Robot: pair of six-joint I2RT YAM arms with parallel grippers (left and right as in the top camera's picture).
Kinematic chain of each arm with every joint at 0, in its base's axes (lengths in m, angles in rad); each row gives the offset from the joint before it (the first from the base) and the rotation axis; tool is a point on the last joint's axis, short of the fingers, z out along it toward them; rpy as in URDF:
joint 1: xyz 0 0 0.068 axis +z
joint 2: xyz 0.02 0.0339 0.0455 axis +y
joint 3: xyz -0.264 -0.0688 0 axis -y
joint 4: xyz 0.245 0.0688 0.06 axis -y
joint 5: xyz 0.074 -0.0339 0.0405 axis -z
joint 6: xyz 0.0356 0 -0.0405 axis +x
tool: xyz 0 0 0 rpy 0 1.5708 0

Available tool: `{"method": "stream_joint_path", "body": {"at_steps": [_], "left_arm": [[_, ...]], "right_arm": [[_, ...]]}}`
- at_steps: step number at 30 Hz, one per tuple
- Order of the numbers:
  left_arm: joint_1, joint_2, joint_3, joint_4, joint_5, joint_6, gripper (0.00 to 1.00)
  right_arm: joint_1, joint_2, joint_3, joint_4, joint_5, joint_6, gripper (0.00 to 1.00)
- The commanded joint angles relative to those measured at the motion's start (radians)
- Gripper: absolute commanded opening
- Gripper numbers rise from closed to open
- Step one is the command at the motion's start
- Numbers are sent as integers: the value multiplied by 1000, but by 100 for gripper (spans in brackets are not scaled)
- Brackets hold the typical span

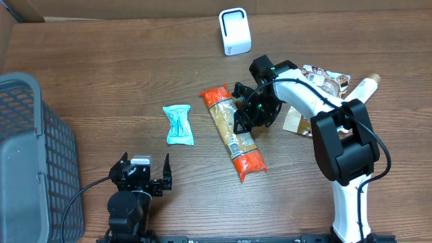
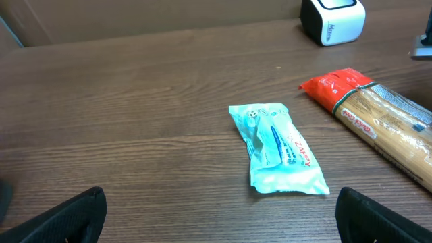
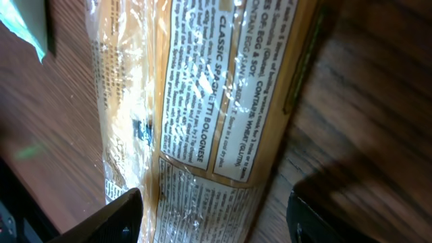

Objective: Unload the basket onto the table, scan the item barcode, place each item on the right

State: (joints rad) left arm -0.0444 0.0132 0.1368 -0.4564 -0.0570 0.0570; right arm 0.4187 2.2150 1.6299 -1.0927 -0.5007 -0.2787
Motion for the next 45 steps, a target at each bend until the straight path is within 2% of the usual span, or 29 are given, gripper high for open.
{"method": "stream_joint_path", "body": {"at_steps": [1,7,10,12,15,17,20,25,33,42,45], "left_arm": [[0,-9,-6,0,-9,-12,99],[0,-9,-6,0,-9,-12,100],[0,-9,-6,0,-9,-12,100],[0,-9,-6,0,-9,-12,100],[0,-9,-6,0,-9,-12,100],[0,-9,-6,0,-9,-12,100],[0,-9,-6,0,-9,-12,100],[0,-9,-6,0,-9,-12,100],[0,-9,-6,0,-9,-12,99],[0,-9,-6,0,-9,-12,100],[0,-9,-6,0,-9,-12,100]], "right_arm": [[1,34,-29,4,-47,-18,70],[6,35,-119,70,-77,-11,69],[6,35,-169,135,-77,28,62],[6,35,-190,163,-70,45,55],[6,35,-191,190,-69,47,34],[6,35,-191,207,-70,51,16],[6,35,-191,206,-71,70,4],[3,34,-151,136,-144,69,4],[-25,-82,51,-36,-300,65,4],[-38,-265,156,-66,-349,104,4],[-71,-331,168,-49,-480,104,4]]}}
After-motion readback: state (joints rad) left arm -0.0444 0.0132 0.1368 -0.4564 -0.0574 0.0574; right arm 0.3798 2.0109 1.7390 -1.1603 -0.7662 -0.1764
